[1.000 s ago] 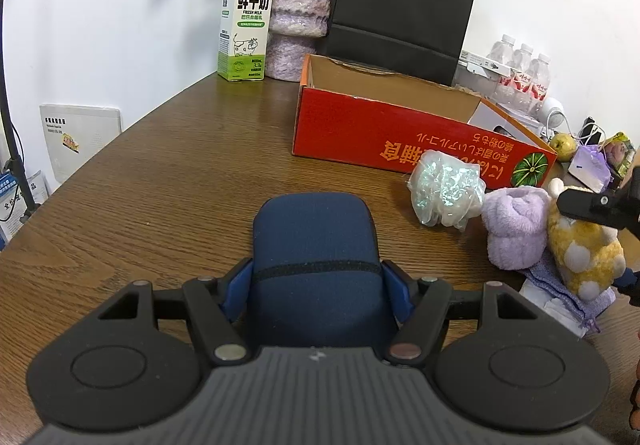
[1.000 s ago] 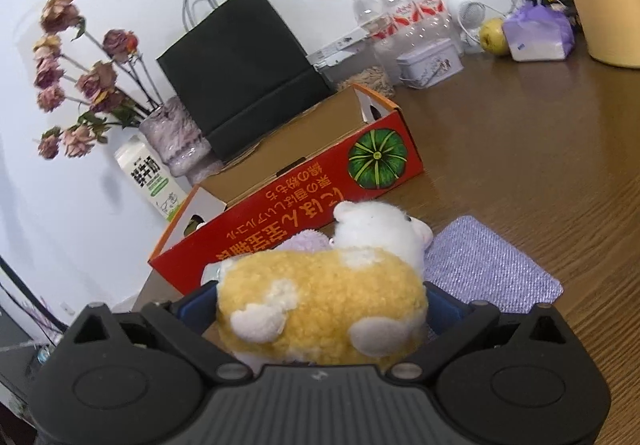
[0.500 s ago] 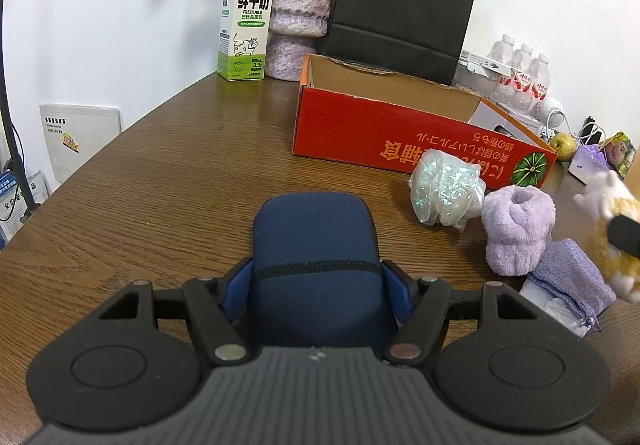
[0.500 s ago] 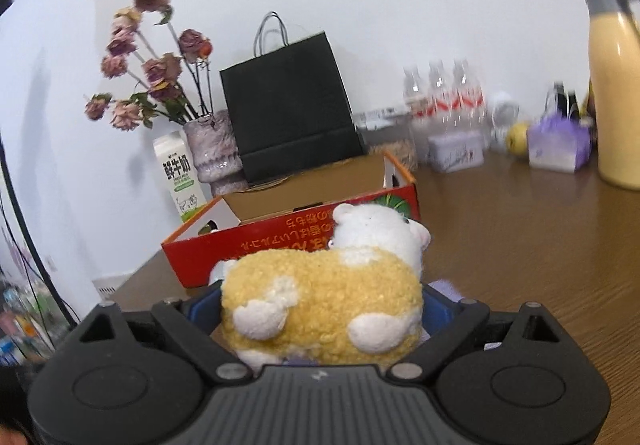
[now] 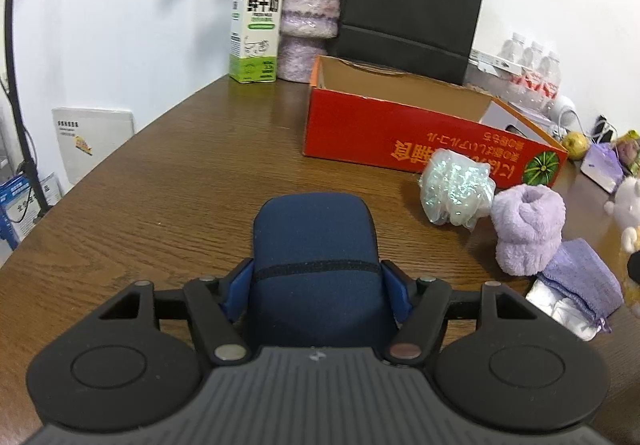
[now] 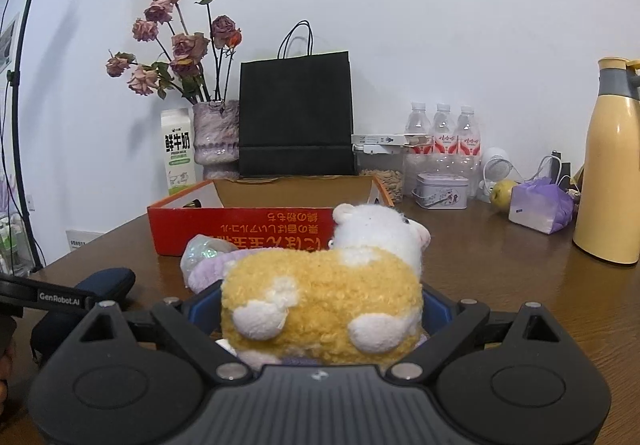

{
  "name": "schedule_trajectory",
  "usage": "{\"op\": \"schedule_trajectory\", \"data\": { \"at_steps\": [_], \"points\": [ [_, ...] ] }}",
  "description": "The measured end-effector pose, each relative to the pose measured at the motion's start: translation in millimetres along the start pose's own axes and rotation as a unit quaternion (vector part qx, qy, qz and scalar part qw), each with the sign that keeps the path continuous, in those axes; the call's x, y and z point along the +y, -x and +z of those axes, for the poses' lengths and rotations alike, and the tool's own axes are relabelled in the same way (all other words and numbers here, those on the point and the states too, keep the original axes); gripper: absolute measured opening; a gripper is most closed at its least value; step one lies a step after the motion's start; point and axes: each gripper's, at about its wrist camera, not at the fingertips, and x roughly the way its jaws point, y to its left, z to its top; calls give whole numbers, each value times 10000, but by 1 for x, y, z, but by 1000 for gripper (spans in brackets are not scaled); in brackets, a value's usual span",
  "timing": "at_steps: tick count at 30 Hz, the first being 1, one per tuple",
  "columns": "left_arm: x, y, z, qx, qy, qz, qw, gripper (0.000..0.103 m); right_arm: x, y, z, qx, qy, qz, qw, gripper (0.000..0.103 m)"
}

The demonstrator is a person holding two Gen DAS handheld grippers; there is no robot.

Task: Organize objects
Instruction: 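Carry the blue case and plush sheep over the cardboard box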

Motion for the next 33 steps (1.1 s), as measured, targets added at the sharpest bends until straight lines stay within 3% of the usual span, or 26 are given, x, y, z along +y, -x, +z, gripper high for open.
{"op": "schedule_trajectory", "data": {
  "at_steps": [21,33],
  "points": [
    [-34,37,20,-413,-151,-37,9990,66,-1,4,11,-124,128,244,9995,95],
    [-59,30,49,-583,-289,-177,9977,66,3,-15,36,-205,381,343,9985,95]
  ]
}}
